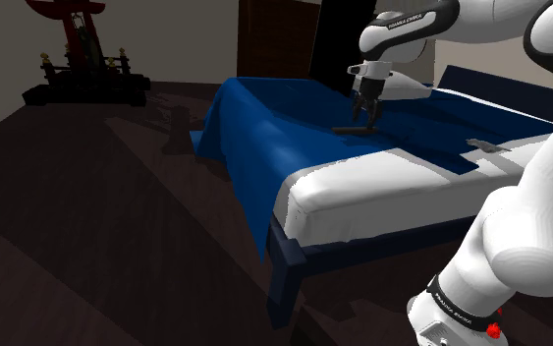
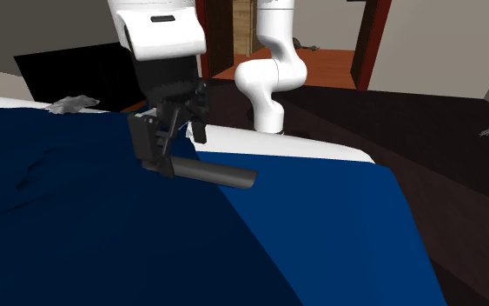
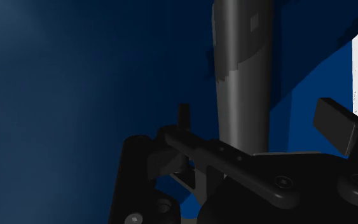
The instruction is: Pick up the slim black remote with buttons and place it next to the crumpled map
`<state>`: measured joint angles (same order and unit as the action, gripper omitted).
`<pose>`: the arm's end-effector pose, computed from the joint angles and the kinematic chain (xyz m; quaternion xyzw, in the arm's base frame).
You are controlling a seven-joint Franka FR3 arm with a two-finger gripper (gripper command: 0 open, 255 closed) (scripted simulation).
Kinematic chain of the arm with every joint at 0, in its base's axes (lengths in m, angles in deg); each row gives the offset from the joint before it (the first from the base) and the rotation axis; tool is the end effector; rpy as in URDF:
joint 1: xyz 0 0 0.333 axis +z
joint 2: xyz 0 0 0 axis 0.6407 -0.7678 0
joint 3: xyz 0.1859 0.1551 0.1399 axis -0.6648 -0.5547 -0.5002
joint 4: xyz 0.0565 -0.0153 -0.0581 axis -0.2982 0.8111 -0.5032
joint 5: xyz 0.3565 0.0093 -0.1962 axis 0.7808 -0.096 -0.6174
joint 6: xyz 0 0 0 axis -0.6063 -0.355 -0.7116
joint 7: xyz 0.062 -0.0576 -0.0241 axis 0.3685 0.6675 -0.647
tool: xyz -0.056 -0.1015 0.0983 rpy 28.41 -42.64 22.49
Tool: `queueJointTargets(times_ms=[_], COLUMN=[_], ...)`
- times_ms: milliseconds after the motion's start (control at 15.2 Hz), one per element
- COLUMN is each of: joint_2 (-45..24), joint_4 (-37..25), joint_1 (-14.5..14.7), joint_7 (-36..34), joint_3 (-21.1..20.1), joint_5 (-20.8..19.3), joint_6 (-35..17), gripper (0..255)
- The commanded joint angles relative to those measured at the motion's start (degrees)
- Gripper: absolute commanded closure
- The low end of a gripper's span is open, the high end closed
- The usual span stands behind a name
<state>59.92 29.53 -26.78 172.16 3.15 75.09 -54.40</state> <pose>0.5047 -0.2430 0.3912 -0.8522 -0.5215 0.0252 0.0324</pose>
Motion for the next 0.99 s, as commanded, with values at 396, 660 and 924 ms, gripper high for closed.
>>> queueJointTargets(times_ms=[396,660,924], joint_2=[-0.3,-0.3,-0.4], joint_4=[1.6,1.6,1.6], joint_1=[-0.1,-0.1,-0.1], joint_7=[0.2,0.2,0.3], joint_3=[0.1,0.1,0.1], joint_5=[0.2,0.2,0.2], joint_6=[-1.8,-1.8,-1.9], gripper=[0,255,255])
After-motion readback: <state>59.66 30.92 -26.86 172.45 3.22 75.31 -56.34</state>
